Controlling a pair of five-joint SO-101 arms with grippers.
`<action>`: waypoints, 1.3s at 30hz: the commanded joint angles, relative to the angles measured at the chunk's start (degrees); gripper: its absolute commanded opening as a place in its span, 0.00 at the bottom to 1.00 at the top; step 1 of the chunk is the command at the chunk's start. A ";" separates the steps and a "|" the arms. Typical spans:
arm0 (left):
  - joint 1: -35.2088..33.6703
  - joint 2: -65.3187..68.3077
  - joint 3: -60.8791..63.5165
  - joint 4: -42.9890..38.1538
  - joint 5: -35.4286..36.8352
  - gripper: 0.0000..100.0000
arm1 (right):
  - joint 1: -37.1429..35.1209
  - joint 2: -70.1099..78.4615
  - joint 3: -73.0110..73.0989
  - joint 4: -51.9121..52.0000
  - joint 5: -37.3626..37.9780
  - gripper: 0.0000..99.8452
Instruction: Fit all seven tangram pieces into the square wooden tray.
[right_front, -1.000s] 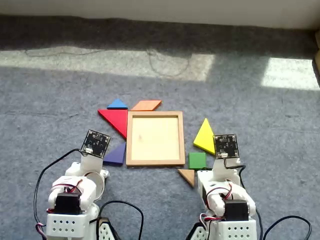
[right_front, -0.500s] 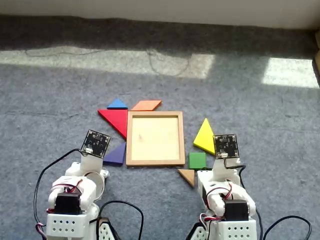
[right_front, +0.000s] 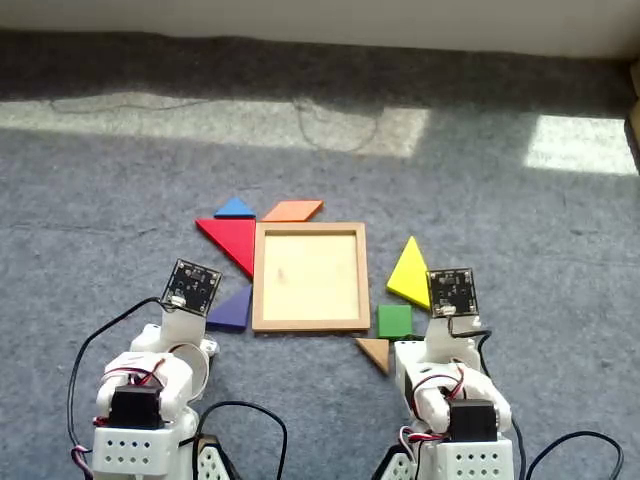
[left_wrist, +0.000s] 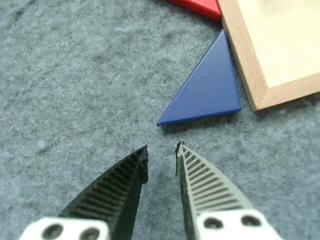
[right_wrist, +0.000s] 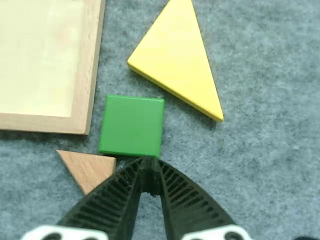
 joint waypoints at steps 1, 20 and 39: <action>-0.57 -0.92 1.10 0.26 -0.18 0.12 | -0.57 -0.92 6.46 0.40 -0.53 0.01; -0.57 -0.92 1.10 0.26 -0.18 0.12 | 11.65 -1.10 -1.89 -3.91 -0.44 0.01; -0.57 -0.92 1.10 0.26 -0.18 0.12 | 2.59 45.58 -48.04 2.77 8.97 0.03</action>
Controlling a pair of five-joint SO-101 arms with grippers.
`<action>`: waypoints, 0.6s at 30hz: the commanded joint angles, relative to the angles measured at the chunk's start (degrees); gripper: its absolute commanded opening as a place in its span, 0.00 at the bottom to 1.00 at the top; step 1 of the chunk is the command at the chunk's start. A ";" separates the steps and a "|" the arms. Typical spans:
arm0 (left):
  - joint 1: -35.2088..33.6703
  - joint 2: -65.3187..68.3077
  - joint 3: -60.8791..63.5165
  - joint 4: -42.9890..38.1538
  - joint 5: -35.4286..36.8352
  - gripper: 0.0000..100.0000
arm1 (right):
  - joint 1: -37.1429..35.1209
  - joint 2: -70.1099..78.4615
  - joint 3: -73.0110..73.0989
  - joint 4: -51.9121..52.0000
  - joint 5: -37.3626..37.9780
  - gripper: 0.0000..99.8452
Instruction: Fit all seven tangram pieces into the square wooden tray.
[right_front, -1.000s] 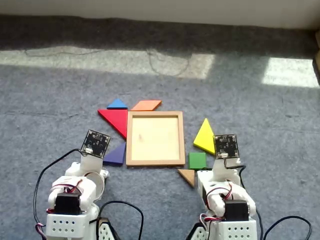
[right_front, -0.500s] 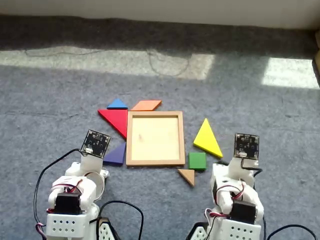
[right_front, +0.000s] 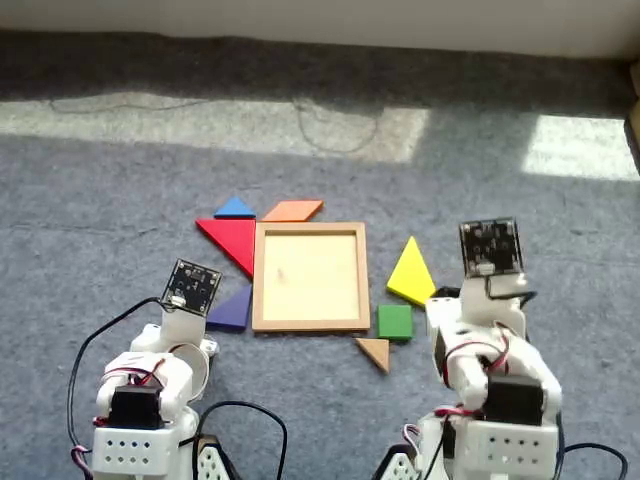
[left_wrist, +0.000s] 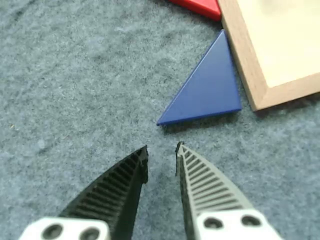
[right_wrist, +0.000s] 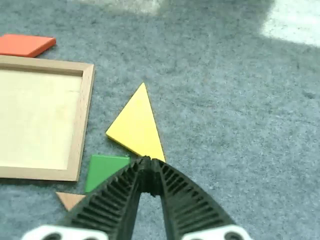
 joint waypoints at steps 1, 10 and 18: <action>-0.57 -0.92 1.10 0.26 -0.18 0.12 | -4.79 20.97 -13.49 2.33 0.44 0.04; -0.57 -0.92 1.10 0.26 -0.18 0.12 | -11.65 51.03 -27.74 1.89 0.62 0.28; -0.57 -0.92 1.10 0.26 -0.18 0.12 | -12.62 68.18 -32.48 -4.88 1.58 0.33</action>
